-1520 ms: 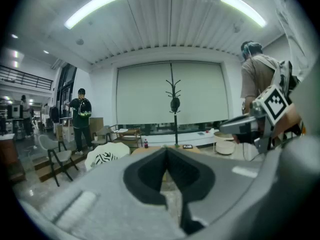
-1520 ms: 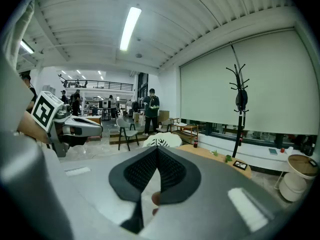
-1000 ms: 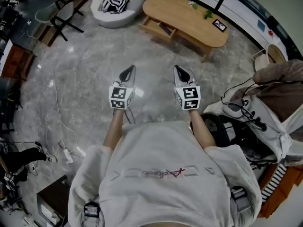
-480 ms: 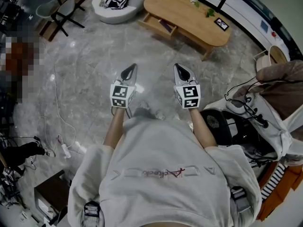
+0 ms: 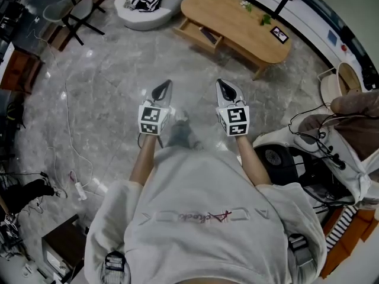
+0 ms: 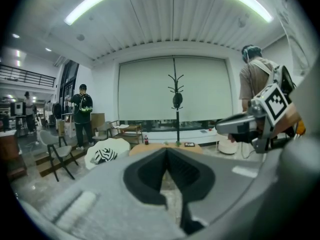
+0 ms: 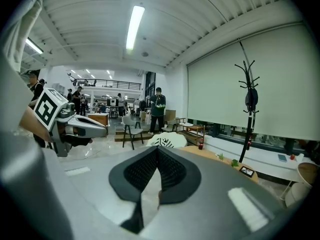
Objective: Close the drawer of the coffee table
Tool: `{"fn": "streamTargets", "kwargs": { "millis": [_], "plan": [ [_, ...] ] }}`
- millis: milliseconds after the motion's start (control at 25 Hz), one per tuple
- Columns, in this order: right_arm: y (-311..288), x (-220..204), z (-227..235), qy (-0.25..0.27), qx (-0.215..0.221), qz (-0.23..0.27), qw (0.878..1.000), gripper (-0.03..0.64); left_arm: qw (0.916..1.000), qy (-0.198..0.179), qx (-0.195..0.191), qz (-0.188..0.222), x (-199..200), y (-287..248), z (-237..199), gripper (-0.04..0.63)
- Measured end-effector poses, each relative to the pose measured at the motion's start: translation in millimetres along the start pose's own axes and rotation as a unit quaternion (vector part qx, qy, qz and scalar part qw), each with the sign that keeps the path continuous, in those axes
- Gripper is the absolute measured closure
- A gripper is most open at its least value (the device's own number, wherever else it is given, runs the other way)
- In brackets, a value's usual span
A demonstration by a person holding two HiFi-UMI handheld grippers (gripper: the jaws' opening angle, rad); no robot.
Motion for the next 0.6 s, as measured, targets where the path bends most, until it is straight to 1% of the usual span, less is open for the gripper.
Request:
{"fn": "streamTargets", "kwargs": {
  "millis": [80,360,600],
  "plan": [
    [-14.8,4.0,7.6,0.002,-0.003,-0.002,1.000,0.612,1.0000,0.006,-0.004,0.001,0.9,-15.9,-9.3,0.592],
    [-77.0,25.4,47.2,0.006,-0.013,-0.012,1.000,0.612,0.9998,0.007,-0.016,0.007,16.0,-84.6,-49.1,0.592],
    [-139.0,39.6,55.2,0.010,-0.019,-0.017,1.000,0.612,0.9997,0.008,-0.021,0.008,12.3,-122.3,-101.9,0.592]
  ]
}}
Point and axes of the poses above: the fingertips, and each gripper's own axes: y backward along the fingers, z to its right, x out of its top, the point moved 10 cm from there along y, backward along the fingers, and after that the axes turned 11 degrees about x, right-handed, at the moved point
